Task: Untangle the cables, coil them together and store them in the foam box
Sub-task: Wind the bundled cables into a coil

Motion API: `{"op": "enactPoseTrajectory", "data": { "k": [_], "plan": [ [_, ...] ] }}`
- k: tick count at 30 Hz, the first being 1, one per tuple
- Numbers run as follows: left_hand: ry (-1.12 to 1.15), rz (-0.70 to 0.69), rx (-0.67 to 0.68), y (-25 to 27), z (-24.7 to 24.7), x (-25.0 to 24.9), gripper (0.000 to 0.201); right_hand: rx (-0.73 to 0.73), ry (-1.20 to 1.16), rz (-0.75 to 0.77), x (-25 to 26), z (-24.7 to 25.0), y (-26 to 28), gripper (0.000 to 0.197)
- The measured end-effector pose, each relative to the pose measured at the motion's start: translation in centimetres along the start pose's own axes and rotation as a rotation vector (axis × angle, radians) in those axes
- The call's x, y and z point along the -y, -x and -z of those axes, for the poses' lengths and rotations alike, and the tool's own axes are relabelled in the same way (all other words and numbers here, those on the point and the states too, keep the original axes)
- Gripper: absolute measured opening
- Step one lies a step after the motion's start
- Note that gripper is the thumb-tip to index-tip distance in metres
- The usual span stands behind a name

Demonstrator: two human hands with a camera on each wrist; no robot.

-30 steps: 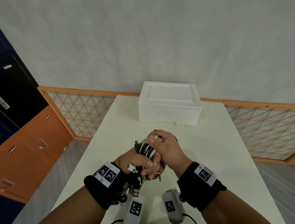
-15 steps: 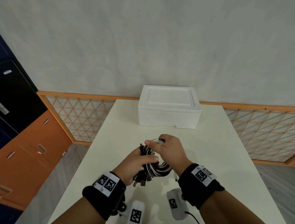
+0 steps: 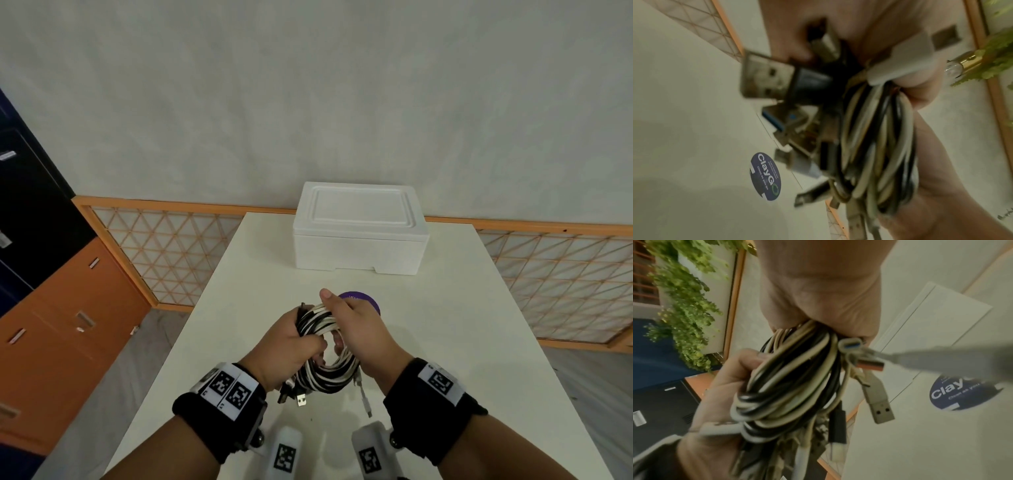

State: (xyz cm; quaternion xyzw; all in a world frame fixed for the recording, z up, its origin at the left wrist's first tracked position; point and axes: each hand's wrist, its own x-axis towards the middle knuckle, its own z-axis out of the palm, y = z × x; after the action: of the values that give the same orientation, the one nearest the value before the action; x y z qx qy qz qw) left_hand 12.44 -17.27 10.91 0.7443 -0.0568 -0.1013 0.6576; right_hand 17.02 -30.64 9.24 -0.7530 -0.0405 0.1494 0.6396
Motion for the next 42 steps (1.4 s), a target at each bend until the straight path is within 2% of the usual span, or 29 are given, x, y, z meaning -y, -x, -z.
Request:
{"op": "enactPoseTrajectory", "data": {
  "k": [3, 6, 8, 10, 12, 14, 16, 19, 21, 23, 26, 31, 33, 36, 39, 42],
  "plan": [
    [-0.004, -0.032, 0.057, -0.4, 0.7, 0.4, 0.024, 0.125, -0.176, -0.104, 0.5, -0.2, 0.3, 0.054],
    [0.076, -0.003, 0.017, -0.9, 1.1, 1.9, 0.015, 0.253, -0.391, -0.267, 0.6, -0.3, 0.1, 0.042],
    [0.127, 0.038, -0.047, -0.9, 0.9, 2.5, 0.014, 0.268, -0.466, -0.329, 0.2, -0.3, -0.3, 0.042],
    [0.171, 0.066, -0.113, -1.0, 0.8, 2.7, 0.014, 0.216, -0.527, -0.337, -0.4, -0.3, -0.8, 0.047],
    [0.181, 0.099, -0.187, -1.1, 0.8, 2.6, 0.018, 0.135, -0.486, -0.277, -0.7, -0.5, -1.0, 0.045],
    [0.198, 0.135, -0.252, -1.2, 0.7, 2.3, 0.018, 0.068, -0.268, -0.156, -0.7, -0.5, -0.9, 0.04],
    [0.205, 0.157, -0.294, -1.1, 0.4, 2.2, 0.025, 0.061, -0.042, -0.066, -0.6, -0.4, -0.5, 0.045],
    [0.218, 0.155, -0.284, -0.6, 0.0, 2.1, 0.043, 0.071, 0.108, -0.005, -1.0, -0.6, 0.0, 0.048],
    [0.162, 0.096, -0.263, -0.2, -0.4, 1.6, 0.037, 0.006, 0.187, 0.045, -1.2, -0.9, 0.3, 0.038],
    [0.087, 0.034, -0.233, 0.0, -0.3, 1.1, 0.024, -0.054, 0.073, 0.054, -1.3, -1.4, 0.6, 0.028],
    [-0.003, -0.014, -0.156, 0.1, 0.8, 1.0, 0.022, -0.051, -0.204, 0.024, -0.8, -1.9, 1.5, 0.028],
    [-0.021, -0.047, -0.099, 0.4, 1.3, 0.7, 0.03, 0.092, -0.315, -0.006, -0.7, -2.1, 1.5, 0.049],
    [0.006, -0.036, -0.135, 0.5, 1.2, 0.8, 0.026, 0.102, -0.296, -0.03, -0.7, -2.0, 1.0, 0.051],
    [0.151, 0.061, -0.231, 0.5, 1.2, 0.5, 0.016, 0.103, -0.313, -0.066, -0.6, -1.9, 0.6, 0.045],
    [0.391, 0.207, -0.396, 0.0, 2.0, 1.2, 0.028, 0.121, -0.329, -0.146, -0.4, -2.4, 1.1, 0.034],
    [0.492, 0.268, -0.465, -0.3, 2.2, 1.9, 0.018, 0.042, -0.274, -0.225, -0.1, -3.4, 1.3, 0.021]
  ]
}}
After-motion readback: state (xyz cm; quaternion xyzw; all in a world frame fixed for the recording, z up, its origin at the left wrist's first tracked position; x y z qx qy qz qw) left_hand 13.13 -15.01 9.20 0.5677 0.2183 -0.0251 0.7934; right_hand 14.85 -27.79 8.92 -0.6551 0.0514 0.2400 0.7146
